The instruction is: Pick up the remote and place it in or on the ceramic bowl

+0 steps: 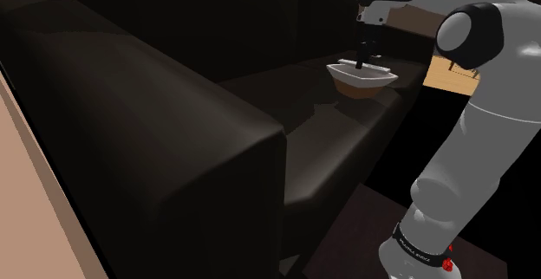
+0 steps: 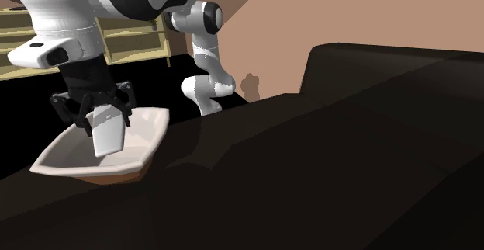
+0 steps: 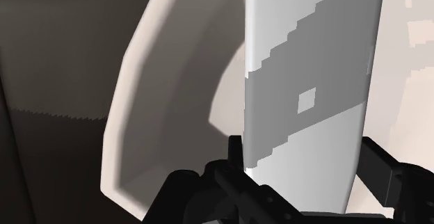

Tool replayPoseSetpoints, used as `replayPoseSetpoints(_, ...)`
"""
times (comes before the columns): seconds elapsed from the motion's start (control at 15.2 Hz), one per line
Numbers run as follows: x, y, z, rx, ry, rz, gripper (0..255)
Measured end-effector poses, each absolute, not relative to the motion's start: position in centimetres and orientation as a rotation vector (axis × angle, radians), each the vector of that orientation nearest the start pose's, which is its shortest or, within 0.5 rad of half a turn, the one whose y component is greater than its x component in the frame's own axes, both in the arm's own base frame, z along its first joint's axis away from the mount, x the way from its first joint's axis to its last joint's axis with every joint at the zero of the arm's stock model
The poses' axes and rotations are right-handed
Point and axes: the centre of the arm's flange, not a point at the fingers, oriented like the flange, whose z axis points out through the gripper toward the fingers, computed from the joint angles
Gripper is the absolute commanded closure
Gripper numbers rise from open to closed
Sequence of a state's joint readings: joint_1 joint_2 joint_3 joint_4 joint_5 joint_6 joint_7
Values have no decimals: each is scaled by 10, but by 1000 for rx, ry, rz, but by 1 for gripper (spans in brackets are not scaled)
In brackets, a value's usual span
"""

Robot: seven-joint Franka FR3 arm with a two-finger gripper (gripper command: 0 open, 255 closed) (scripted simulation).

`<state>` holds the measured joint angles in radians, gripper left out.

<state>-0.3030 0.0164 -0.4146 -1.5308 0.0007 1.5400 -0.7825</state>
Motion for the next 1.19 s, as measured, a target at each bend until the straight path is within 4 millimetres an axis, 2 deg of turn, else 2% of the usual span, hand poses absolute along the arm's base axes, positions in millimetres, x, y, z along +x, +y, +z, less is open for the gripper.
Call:
replayPoseSetpoints(0.46, 420, -364, 628, -3140, -102, 13, 255)
replayPoseSetpoints(0.53, 420, -364, 628, -3140, -102, 13, 0)
replayPoseSetpoints(0.92, 420, -364, 628, -3141, -102, 12, 0)
replayPoseSetpoints(1.19, 421, -364, 667, -3141, -102, 10, 0)
